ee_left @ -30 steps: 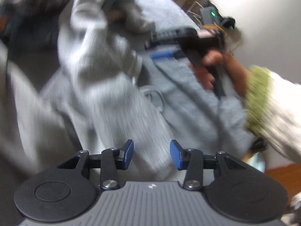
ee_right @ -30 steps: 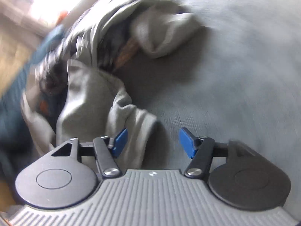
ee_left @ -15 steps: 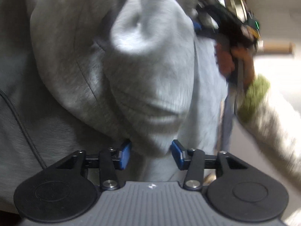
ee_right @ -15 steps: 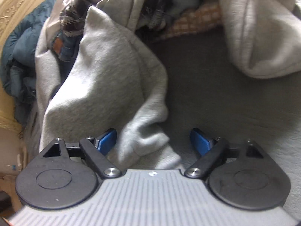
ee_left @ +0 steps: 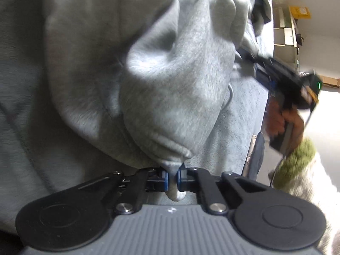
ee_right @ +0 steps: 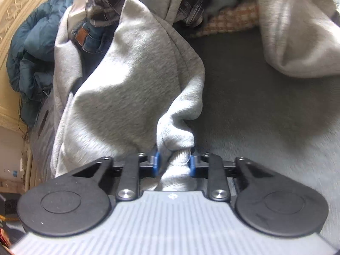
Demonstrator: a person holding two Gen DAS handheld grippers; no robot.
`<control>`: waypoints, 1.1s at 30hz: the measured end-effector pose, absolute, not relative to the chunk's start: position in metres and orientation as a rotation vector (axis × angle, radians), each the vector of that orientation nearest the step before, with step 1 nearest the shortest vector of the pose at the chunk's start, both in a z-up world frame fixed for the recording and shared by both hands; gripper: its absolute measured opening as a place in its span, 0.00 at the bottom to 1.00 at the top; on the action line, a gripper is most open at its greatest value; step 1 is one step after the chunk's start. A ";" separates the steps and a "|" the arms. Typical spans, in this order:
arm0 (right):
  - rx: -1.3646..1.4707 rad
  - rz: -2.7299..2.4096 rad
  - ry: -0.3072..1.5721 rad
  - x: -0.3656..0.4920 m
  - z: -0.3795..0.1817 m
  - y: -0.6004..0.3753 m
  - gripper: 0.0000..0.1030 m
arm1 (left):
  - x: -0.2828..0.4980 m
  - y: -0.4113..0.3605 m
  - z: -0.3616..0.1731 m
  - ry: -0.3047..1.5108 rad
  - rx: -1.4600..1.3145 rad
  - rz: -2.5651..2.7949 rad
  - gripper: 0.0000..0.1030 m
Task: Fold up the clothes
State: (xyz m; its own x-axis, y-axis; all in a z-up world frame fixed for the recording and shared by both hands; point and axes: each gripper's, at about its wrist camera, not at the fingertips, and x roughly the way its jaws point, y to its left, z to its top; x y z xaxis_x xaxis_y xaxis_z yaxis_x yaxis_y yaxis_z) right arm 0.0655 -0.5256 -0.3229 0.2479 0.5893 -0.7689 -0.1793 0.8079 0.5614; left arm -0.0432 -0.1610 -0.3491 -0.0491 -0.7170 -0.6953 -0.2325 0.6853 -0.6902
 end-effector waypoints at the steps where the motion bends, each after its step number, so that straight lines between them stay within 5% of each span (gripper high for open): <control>1: 0.426 0.535 1.211 0.058 -0.319 -0.532 0.19 | -0.043 -0.153 -0.343 1.614 -0.776 -0.466 0.07; 12: 0.759 0.571 1.243 -0.044 -0.286 -0.502 0.16 | 0.016 -0.016 -0.244 1.360 -0.569 -0.307 0.05; 19: 0.985 0.709 1.270 -0.044 -0.312 -0.400 0.16 | 0.097 0.038 -0.259 1.206 -0.483 -0.166 0.06; 22: 1.076 0.644 1.277 -0.033 -0.335 -0.371 0.16 | 0.100 0.049 -0.276 1.191 -0.486 -0.093 0.11; 26: 1.199 0.497 1.383 -0.027 -0.370 -0.360 0.22 | 0.063 0.058 -0.268 1.118 -0.516 -0.033 0.37; 30: 1.152 0.469 1.438 -0.023 -0.363 -0.366 0.41 | 0.001 0.044 -0.253 1.055 -0.586 0.014 0.41; 33: 1.111 0.458 1.456 -0.019 -0.358 -0.374 0.40 | -0.028 0.052 -0.269 1.087 -0.744 -0.046 0.42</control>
State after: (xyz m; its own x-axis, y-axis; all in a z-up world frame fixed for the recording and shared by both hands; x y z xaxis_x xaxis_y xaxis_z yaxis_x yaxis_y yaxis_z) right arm -0.0186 -0.3744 -0.3576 0.1426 0.8257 -0.5459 0.3649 0.4688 0.8044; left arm -0.0277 0.0515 -0.2686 0.4889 -0.3835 -0.7835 -0.3152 0.7599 -0.5686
